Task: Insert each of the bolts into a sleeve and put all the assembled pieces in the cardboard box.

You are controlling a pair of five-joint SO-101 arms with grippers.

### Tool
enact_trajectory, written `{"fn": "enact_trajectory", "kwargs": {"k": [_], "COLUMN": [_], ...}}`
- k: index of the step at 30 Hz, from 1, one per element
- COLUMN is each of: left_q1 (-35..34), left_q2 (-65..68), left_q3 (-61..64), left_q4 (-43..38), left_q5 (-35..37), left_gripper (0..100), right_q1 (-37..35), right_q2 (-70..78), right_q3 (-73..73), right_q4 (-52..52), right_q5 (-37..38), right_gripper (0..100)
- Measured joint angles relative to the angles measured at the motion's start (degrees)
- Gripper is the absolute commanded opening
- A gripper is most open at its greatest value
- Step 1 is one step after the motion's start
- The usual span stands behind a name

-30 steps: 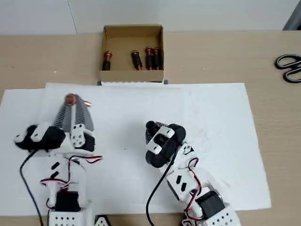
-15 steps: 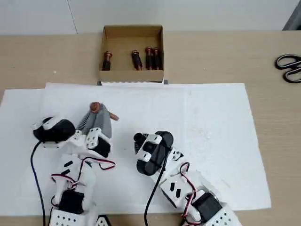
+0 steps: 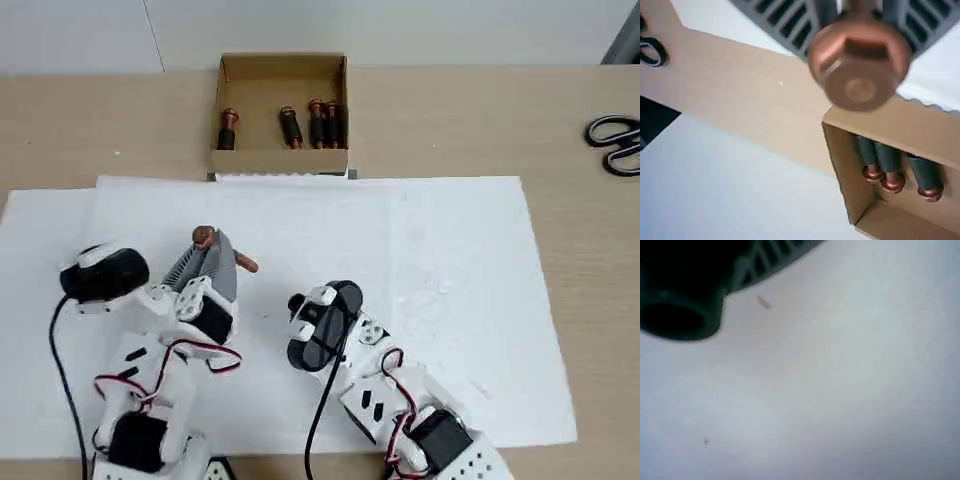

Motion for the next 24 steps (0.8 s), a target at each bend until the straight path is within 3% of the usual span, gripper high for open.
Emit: {"fn": "enact_trajectory", "kwargs": {"k": [11, 24], "left_q1": [5.27, 9.67], "left_q2": [0.0, 0.0], "left_q3": [-3.52, -4.4], "left_q4": [10.46, 10.55], "left_q5": [0.18, 0.18], "left_gripper": [1, 1], "right_q1": [0.0, 0.0], "right_q2": [0.0, 0.0], "right_q3": [0.0, 0.0], "right_q4": [0.18, 0.18], "right_q5": [-2.55, -3.52], "right_gripper": [0.4, 0.4]}}
